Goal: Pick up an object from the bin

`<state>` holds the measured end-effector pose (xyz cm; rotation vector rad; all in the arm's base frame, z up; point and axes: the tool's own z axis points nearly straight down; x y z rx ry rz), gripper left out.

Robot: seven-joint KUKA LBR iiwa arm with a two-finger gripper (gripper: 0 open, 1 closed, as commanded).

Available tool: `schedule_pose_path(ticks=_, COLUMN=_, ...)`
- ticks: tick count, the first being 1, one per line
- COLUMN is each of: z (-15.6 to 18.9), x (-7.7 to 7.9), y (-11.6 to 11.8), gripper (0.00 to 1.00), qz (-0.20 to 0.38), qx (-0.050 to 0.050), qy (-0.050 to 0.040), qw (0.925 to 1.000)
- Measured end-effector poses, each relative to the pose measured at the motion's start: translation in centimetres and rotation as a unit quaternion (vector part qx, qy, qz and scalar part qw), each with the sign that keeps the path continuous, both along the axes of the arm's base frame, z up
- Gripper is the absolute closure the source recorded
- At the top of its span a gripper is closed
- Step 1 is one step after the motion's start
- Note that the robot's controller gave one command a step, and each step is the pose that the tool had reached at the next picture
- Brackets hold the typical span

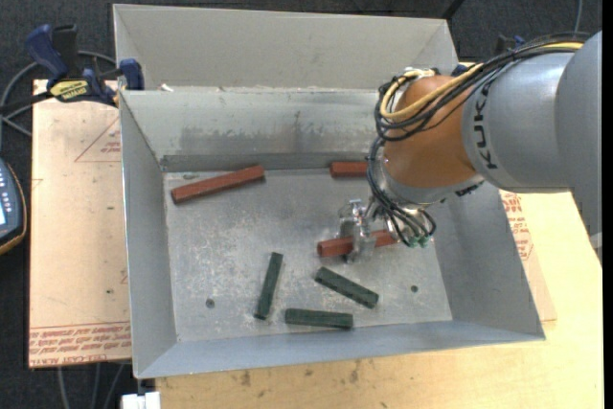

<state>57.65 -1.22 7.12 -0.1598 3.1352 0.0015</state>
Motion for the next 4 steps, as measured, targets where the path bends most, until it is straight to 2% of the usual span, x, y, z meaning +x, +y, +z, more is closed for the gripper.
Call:
schedule_pose_path(ticks=1, z=7.9, x=2.9, y=1.5, gripper=1.00, qz=0.013, qx=0.000, qy=-0.0056, qw=0.9999)
schedule_pose_path(ticks=2, z=4.8, x=-1.4, y=-11.5, gripper=1.00, qz=-0.056, qx=0.000, qy=0.0016, qw=0.9984)
schedule_pose_path(ticks=3, z=4.9, x=-1.2, y=-11.1, gripper=0.00, qz=-0.052, qx=0.000, qy=0.0006, qw=0.9986)
schedule_pose_path(ticks=4, z=0.0, x=-1.9, y=-4.7, gripper=0.00, qz=0.008, qx=0.000, qy=-0.0021, qw=1.0000)
